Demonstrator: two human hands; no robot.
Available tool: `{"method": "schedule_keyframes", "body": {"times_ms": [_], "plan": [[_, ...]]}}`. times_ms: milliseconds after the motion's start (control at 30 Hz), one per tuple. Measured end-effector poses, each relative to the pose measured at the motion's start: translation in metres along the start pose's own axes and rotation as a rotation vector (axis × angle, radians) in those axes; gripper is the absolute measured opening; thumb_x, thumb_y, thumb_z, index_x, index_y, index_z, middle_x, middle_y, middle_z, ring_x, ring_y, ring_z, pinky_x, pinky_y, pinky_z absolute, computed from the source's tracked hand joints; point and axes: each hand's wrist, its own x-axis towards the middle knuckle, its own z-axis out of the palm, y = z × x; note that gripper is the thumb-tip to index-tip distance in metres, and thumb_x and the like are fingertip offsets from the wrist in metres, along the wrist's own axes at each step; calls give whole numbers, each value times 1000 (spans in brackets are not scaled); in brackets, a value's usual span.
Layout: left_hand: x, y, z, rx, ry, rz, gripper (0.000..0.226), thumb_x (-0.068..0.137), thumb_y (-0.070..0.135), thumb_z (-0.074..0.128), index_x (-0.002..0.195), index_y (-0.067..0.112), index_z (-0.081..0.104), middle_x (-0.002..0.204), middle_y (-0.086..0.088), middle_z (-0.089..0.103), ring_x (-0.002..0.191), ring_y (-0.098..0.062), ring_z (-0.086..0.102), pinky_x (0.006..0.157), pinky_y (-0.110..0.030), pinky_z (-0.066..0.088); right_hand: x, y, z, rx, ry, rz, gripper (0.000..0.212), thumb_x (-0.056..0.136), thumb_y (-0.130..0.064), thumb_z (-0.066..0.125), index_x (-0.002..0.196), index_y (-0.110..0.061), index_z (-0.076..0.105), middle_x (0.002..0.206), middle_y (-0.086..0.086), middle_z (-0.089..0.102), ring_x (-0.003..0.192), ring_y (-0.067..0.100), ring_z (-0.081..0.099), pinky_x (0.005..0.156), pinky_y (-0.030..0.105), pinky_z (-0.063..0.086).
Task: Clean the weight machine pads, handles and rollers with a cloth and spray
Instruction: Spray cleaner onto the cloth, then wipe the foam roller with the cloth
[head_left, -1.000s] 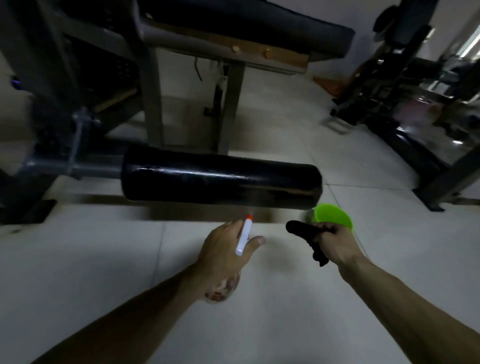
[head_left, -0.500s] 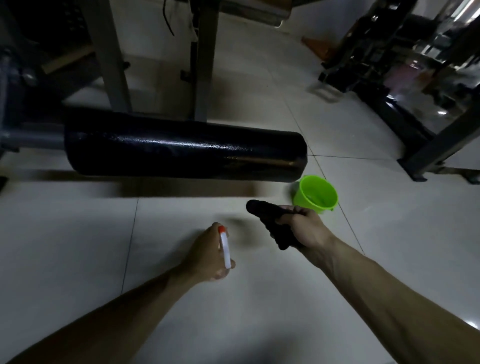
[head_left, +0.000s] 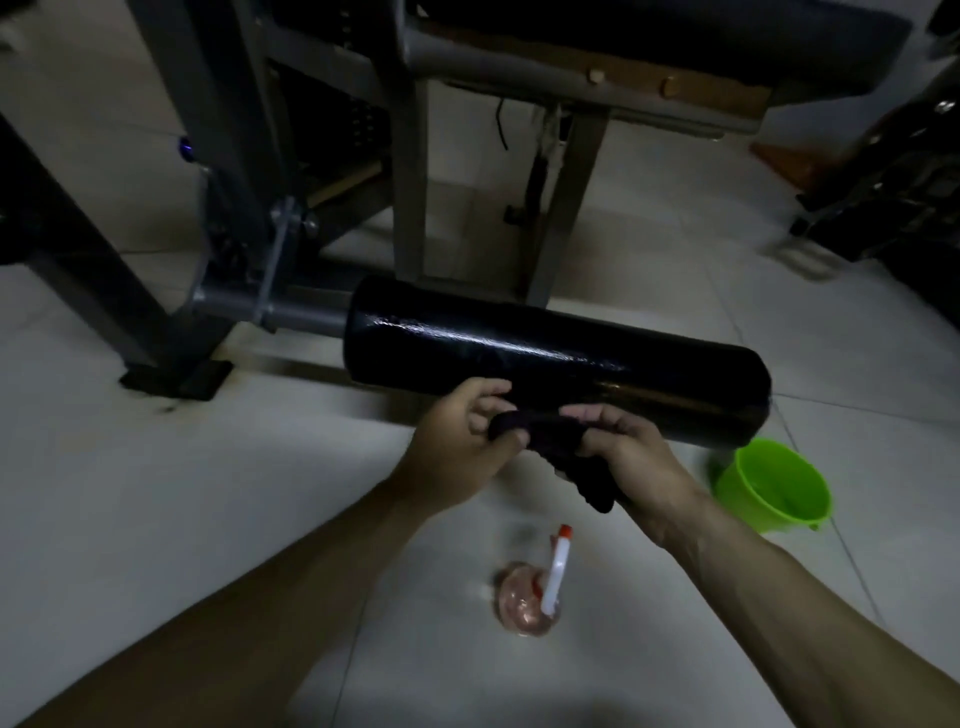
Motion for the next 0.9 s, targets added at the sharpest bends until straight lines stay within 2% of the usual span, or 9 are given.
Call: {"method": "schedule_keyframes", "body": {"times_ms": [100,200,267,400,500,567,633,700,900], "plan": [[2,25,-8,16,198,118,21,87,10,78,105,20,72,78,8,70,74,-3,68,71,-20,56,8,-18,30,178,50,-71,23,100,-2,57,121,-8,66,105,30,72,84,43,68,69,47,51],[3,40,-14,3,242,218,19,89,9,77,107,15,74,97,6,74,90,-5,72,80,-22,60,12,-39,65,373,-92,26,37,105,-36,56,128,-8,63,116,25,71,100,42,70,82,54,60],[5,42,-22,127,240,357,17,90,12,74,106,14,76,103,5,72,96,-7,70,85,-25,59,15,-52,87,394,-162,72,45,100,-39,64,133,-9,60,117,18,72,102,33,73,81,49,61],[4,24,-57,227,311,421,20,88,16,66,104,15,79,102,8,74,98,-5,69,87,-27,59,39,-68,116,198,100,-159,35,93,-9,72,123,-17,55,114,7,68,102,22,69,93,40,59],[15,-2,-96,178,525,275,23,95,14,65,115,20,74,109,6,72,99,-7,69,85,-27,59,64,-76,115,-224,164,-657,33,95,-6,70,122,-20,56,115,-4,65,108,6,62,98,20,48],[30,-19,-116,138,589,105,32,98,11,63,129,17,67,123,0,67,111,-14,66,94,-26,55,80,-64,109,-695,129,-896,37,96,-12,69,131,-19,59,139,1,59,128,11,55,111,27,42],[43,-29,-126,68,553,-64,35,99,13,63,134,16,65,129,-1,67,117,-17,65,103,-34,53,88,-42,106,-999,85,-936,44,96,-15,67,139,-21,58,153,5,49,137,22,48,119,47,38],[51,-36,-128,49,497,-100,31,99,12,64,130,15,69,122,1,71,114,-15,66,106,-39,52,93,-29,105,-1017,85,-954,49,93,-10,67,140,-21,58,152,6,50,136,24,47,117,55,37],[55,-40,-132,50,469,-36,24,98,6,62,121,8,70,113,-4,71,109,-20,67,97,-35,56,102,-41,167,-926,-55,-1000,64,85,3,62,144,-20,57,152,3,48,140,24,47,118,44,40]]}}
